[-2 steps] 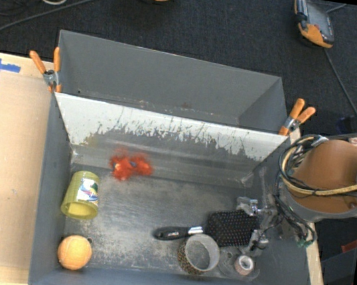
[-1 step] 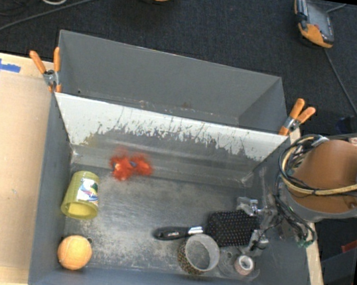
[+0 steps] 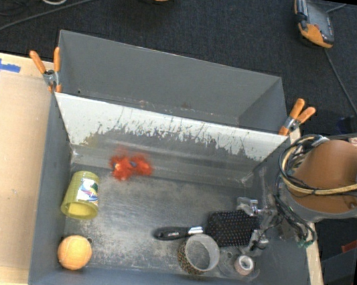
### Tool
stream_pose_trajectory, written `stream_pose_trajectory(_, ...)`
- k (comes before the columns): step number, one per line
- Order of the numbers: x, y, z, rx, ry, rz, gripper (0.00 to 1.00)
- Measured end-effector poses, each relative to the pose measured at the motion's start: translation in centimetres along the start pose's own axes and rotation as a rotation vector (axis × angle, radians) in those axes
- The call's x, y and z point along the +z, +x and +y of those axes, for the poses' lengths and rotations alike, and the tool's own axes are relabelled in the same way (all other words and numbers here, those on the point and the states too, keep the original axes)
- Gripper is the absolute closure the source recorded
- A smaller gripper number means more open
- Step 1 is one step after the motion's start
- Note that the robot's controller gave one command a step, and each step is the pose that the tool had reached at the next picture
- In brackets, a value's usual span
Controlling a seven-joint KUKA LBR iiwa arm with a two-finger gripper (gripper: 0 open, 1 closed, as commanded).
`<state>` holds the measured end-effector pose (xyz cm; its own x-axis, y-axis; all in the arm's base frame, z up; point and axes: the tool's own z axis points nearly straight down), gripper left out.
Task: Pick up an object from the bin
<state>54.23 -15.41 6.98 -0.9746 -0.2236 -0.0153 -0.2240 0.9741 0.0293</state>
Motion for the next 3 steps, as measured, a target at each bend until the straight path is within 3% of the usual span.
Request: stream_pose_trajectory(3,0.01,0.01,0.0,0.002,0.0,0.001,1.0)
